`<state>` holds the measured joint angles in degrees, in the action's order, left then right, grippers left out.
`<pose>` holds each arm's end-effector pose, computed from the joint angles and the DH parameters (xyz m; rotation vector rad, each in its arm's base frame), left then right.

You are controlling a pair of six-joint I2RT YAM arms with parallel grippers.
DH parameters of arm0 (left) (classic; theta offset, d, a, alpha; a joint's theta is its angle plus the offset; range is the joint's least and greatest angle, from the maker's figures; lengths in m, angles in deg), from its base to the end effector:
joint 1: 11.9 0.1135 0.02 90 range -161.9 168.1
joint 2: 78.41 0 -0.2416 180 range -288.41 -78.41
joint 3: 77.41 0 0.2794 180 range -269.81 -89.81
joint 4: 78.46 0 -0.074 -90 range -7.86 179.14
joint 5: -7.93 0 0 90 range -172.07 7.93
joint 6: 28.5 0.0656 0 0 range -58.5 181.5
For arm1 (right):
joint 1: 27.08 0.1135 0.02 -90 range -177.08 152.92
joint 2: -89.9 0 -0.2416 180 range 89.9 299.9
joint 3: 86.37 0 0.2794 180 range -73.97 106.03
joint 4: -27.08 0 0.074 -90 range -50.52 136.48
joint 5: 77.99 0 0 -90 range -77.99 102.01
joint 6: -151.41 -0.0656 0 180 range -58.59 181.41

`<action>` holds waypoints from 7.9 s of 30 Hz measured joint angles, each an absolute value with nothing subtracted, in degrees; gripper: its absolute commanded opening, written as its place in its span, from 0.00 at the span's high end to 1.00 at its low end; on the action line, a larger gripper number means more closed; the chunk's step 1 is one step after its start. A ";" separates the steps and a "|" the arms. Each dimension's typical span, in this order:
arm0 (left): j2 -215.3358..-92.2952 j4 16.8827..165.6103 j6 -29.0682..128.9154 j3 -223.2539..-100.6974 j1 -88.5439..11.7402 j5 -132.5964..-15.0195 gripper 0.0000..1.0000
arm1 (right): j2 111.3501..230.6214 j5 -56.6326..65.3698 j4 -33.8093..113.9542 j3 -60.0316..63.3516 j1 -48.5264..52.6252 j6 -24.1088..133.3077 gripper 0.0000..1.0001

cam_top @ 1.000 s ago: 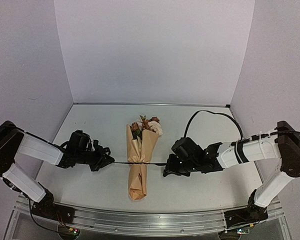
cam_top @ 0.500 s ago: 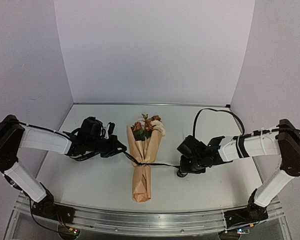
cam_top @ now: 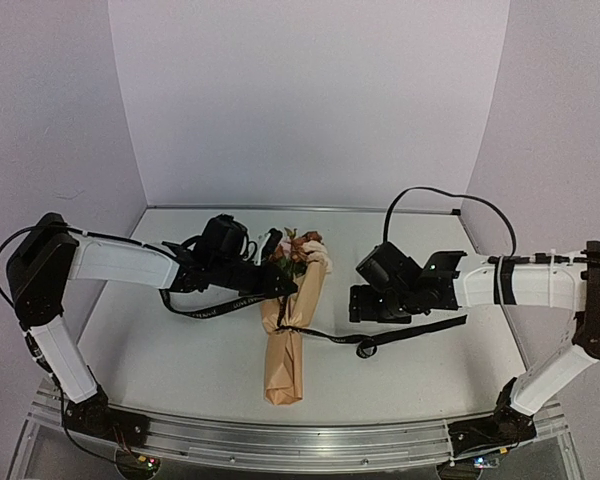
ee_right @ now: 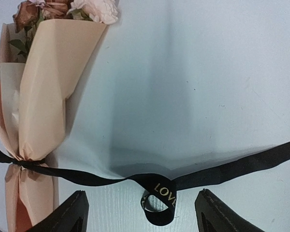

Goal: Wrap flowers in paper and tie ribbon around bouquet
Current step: Tie the ribbon around the folded bouquet, then cross the half-tied ribbon over the folded bouquet.

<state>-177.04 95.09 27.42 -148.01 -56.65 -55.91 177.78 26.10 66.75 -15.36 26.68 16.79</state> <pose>0.2725 -0.3109 0.1458 0.5110 2.3423 -1.2224 0.2223 0.2763 0.1590 -0.1089 2.5535 0.3748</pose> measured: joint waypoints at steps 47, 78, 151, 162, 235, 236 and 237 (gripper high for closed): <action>-184.99 91.13 41.87 -159.30 -62.97 -39.08 0.72 | 189.34 -11.17 29.42 -19.71 16.98 -2.76 0.38; -186.32 91.15 43.55 -157.13 -62.97 -43.26 0.65 | 190.34 -15.05 11.61 -29.13 16.93 -17.44 1.00; -184.99 89.65 51.18 -155.48 -65.16 -57.22 0.77 | 177.10 11.71 43.52 -17.29 23.38 12.12 1.00; -185.19 93.17 51.07 -154.39 -65.76 -61.43 1.00 | 177.10 13.37 47.05 -16.94 23.38 10.42 0.47; -176.69 116.57 58.61 -136.94 -65.97 -63.69 0.99 | 198.54 16.31 79.75 38.27 13.82 4.37 1.00; -176.69 116.67 58.60 -136.95 -65.97 -63.70 0.98 | 199.61 14.91 79.85 39.65 14.69 4.03 1.00; -176.70 116.67 58.59 -136.96 -65.97 -63.70 0.98 | 200.56 13.53 79.83 40.77 15.53 3.75 1.00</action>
